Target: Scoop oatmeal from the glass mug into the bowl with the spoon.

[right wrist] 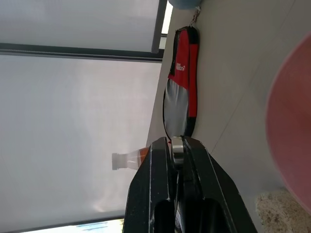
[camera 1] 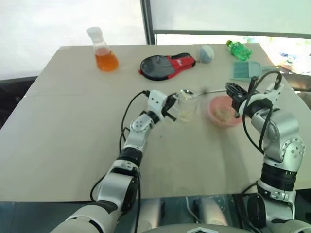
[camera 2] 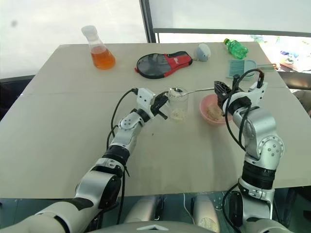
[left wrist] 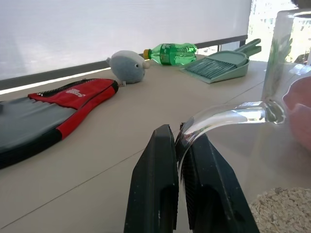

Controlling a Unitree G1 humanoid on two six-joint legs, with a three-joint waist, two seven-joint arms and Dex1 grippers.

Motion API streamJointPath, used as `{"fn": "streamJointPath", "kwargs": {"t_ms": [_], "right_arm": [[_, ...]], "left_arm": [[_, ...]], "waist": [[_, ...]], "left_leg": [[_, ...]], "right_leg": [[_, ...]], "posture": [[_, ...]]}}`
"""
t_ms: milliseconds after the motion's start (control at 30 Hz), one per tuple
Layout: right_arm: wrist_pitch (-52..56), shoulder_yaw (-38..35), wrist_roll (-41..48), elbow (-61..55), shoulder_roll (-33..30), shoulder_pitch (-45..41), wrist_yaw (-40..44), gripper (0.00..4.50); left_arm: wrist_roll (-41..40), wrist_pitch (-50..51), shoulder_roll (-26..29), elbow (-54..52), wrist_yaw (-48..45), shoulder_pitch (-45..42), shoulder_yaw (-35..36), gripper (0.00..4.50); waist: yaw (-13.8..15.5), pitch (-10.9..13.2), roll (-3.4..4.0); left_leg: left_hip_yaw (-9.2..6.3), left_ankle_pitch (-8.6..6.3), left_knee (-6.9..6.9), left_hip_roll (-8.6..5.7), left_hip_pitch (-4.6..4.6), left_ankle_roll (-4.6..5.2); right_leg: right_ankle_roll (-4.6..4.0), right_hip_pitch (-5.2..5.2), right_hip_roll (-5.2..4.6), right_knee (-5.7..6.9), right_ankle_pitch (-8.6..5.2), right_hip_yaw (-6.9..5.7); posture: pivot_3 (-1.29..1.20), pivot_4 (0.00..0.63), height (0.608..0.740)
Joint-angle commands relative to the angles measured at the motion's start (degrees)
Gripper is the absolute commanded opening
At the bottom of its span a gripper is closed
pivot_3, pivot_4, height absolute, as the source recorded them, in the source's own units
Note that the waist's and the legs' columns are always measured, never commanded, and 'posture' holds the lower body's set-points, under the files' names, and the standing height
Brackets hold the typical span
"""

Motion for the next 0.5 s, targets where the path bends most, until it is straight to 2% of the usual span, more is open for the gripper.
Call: {"fn": "streamJointPath", "kwargs": {"t_ms": [33, 500], "right_arm": [[-1.3, 0.3, 1.7, -3.6, -0.2, 0.3, 0.5, 0.00], [-5.0, -4.6, 5.5, -6.5, -7.3, 0.6, 0.6, 0.00]], "left_arm": [[2.6, 1.0, -0.1, 3.1, -1.3, 1.0, -2.4, 0.01], [3.3, -0.3, 1.0, 6.6, -1.4, 0.0, -2.2, 0.01]], "waist": [[0.0, 0.0, 0.00], [-0.1, 0.0, 0.00]], "left_leg": [[0.00, 0.00, 0.00, 0.00, 0.00, 0.00], [0.02, 0.00, -0.01, 0.01, 0.01, 0.00]], "right_leg": [[0.00, 0.00, 0.00, 0.00, 0.00, 0.00], [0.00, 0.01, 0.02, -0.01, 0.00, 0.00]], "posture": [[0.00, 0.150, 0.740], [0.00, 0.150, 0.740]]}}
